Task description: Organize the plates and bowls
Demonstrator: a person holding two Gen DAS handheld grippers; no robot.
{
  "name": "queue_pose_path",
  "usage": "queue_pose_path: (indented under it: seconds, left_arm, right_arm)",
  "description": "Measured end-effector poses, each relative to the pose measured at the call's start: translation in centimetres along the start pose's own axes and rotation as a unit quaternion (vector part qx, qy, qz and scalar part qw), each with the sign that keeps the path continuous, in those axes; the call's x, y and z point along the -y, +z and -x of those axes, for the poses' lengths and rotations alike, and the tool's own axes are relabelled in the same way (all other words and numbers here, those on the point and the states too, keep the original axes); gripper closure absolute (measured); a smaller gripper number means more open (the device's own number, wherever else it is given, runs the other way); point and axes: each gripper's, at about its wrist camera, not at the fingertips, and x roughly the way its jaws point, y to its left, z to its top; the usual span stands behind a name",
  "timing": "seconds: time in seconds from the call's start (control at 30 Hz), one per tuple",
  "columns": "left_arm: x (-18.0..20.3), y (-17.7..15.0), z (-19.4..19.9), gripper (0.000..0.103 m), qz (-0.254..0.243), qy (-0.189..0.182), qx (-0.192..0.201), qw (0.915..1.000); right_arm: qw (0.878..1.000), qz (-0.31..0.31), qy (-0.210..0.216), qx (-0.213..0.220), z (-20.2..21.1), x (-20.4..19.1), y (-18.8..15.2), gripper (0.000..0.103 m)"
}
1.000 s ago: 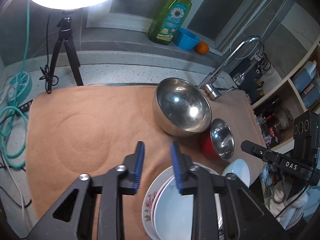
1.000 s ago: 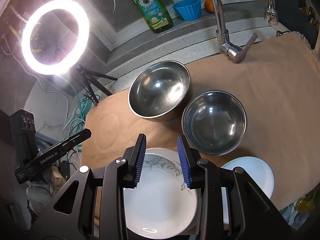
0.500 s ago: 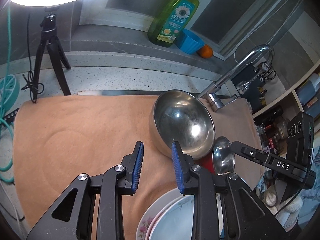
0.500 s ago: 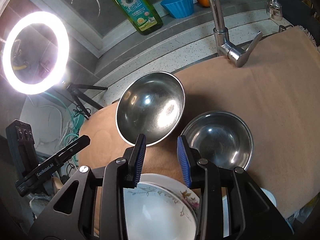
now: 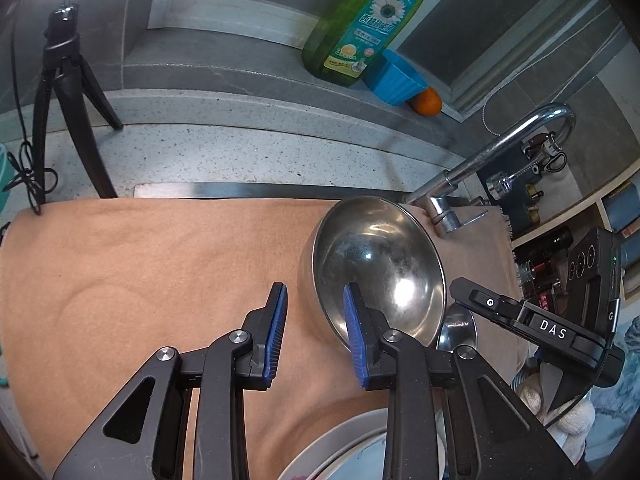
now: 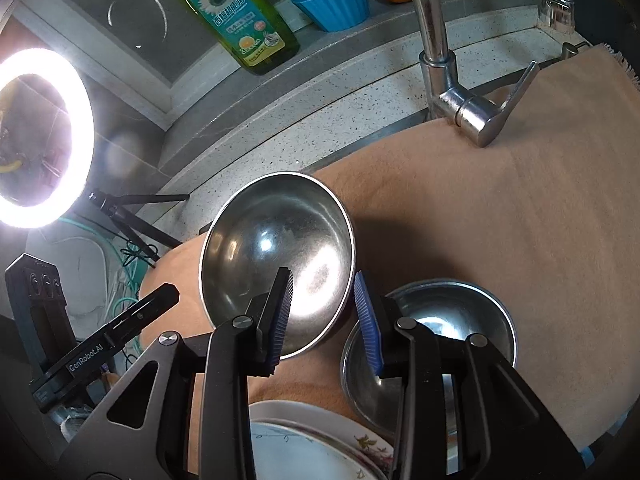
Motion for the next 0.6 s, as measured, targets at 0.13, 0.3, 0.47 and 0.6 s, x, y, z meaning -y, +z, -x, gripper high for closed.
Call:
queue_pose_path:
  seconds: [0.13, 0.3, 0.47, 0.6]
  left_arm:
    - [-0.2, 0.4, -0.5, 0.076, 0.002, -0.002, -0.004, 1.0000]
    - [-0.5, 0.6, -1.1, 0.076, 0.003, -0.002, -0.010, 0.9999]
    - [-0.6, 0.8, -1.8, 0.077, 0.004, -0.001, -0.017, 0.9999]
    - [-0.7, 0.9, -2.2, 0.078, 0.005, -0.002, -0.022, 0.9997]
  right_arm:
    - [1.000, -0.004, -0.012, 0.000, -0.6, 0.3, 0.4, 0.070]
    - [1.000, -0.008, -0.020, 0.000, -1.1, 0.6, 0.6, 0.070]
    - [1.000, -0.010, -0.028, -0.002, -1.6, 0.6, 0.7, 0.071]
    - [0.999, -0.009, -0.034, -0.008, -2.1, 0.6, 0.7, 0.074]
